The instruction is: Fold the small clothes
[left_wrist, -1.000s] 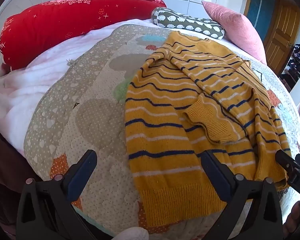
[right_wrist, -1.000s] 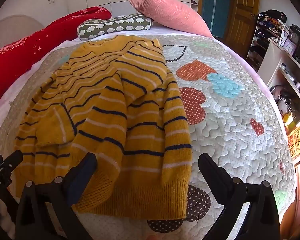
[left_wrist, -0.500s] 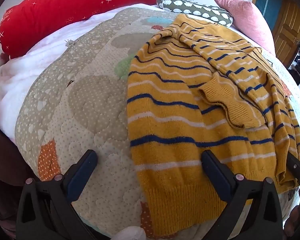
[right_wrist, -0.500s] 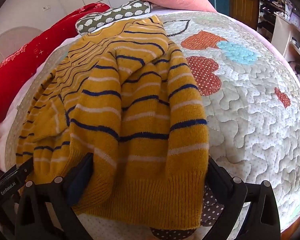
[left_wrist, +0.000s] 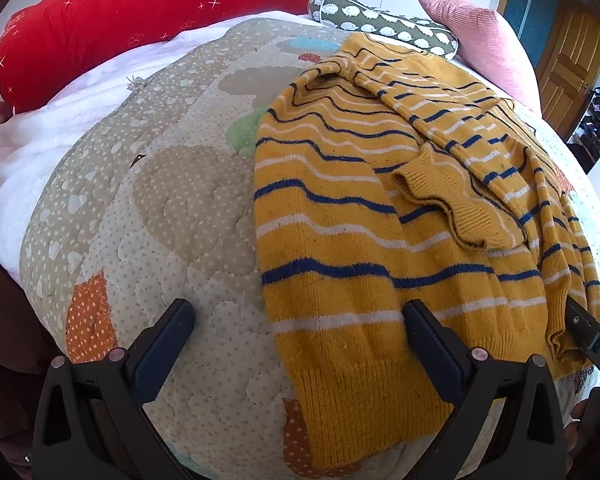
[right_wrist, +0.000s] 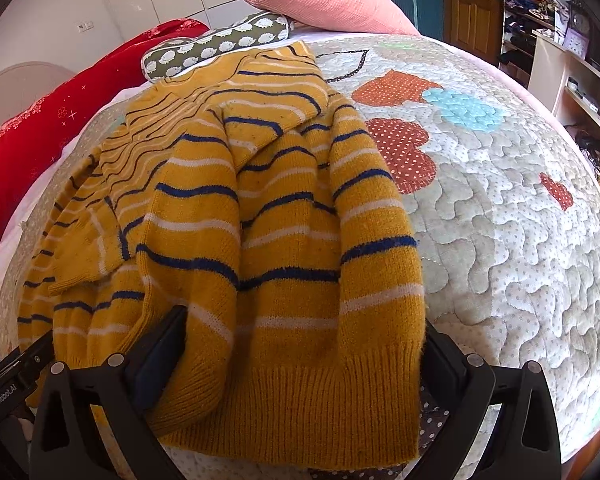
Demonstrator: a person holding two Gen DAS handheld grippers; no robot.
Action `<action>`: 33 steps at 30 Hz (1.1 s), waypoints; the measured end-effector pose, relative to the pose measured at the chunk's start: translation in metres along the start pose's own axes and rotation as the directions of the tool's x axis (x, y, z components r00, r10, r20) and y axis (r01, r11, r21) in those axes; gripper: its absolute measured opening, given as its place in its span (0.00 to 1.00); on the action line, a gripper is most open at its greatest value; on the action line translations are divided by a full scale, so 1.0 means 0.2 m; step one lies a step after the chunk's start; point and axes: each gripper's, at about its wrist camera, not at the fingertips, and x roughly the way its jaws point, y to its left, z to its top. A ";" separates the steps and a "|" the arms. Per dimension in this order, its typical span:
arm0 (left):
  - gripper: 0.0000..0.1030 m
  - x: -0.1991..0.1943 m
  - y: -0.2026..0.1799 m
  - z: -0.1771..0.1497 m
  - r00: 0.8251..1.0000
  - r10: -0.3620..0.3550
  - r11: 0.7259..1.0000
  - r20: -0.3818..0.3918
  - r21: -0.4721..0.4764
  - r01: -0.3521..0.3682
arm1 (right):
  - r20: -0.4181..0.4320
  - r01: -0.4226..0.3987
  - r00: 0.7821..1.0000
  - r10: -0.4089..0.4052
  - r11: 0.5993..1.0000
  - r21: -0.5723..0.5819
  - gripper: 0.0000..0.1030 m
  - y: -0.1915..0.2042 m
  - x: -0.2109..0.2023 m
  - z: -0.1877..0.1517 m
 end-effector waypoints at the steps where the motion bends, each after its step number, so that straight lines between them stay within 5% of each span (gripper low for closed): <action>1: 1.00 0.00 -0.01 0.00 1.000 0.005 1.000 0.006 0.001 -0.005 | 0.020 -0.008 1.000 0.008 1.000 0.001 1.00 -0.01 -0.01 -0.01; 6: 1.00 0.01 -0.03 -0.02 0.999 0.032 0.999 0.025 0.022 -0.033 | 0.059 -0.028 0.998 0.030 0.999 -0.028 1.00 -0.01 -0.03 -0.04; 14: 1.00 0.01 -0.03 -0.01 0.999 0.034 0.999 0.026 0.026 -0.035 | -0.017 -0.054 0.998 0.052 0.995 -0.079 1.00 -0.02 -0.01 0.01; 18: 1.00 0.01 -0.03 -0.02 0.999 0.028 0.999 0.041 0.033 -0.029 | 0.028 -0.056 0.998 0.059 0.994 -0.095 0.99 -0.02 -0.03 -0.02; 27: 1.00 0.01 -0.02 -0.01 0.999 0.013 0.999 0.036 0.044 -0.014 | 0.064 -0.168 0.984 0.166 0.986 0.021 0.64 -0.17 -0.24 0.01; 33: 1.00 0.02 -0.02 -0.02 0.998 -0.006 0.998 0.056 0.070 0.002 | 0.106 -0.109 0.989 0.107 0.994 0.012 0.64 -0.15 -0.34 0.07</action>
